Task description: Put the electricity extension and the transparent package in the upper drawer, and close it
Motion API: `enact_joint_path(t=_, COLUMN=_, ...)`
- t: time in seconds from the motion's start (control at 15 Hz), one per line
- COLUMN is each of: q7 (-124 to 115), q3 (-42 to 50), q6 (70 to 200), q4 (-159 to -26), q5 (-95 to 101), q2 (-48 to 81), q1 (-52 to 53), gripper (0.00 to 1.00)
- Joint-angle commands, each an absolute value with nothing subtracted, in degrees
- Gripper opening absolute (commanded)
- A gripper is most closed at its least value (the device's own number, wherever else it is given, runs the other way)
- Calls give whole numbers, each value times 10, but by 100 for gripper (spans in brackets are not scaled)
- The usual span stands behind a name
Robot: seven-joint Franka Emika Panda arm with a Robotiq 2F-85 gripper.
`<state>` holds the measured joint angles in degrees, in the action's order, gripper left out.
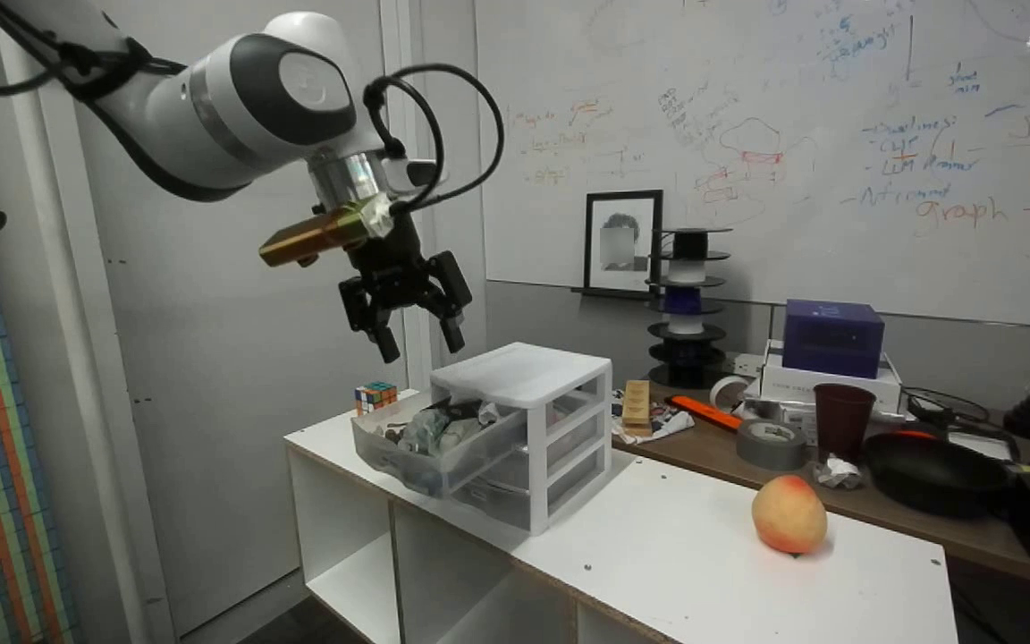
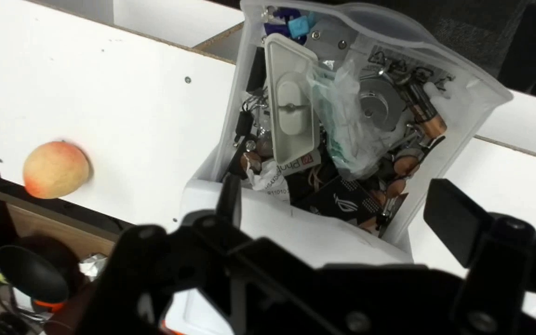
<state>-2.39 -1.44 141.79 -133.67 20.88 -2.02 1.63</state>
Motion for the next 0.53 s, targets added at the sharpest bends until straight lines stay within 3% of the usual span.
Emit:
enact_joint_path(t=0.0, q7=-66, q3=-32, q6=1320, q4=-1349, q5=166, q2=-97, q1=26, gripper=100)
enact_joint_path(t=0.47, q7=-54, q3=-33, q6=1190, q4=-1341, q5=77, q2=-98, q1=25, gripper=100)
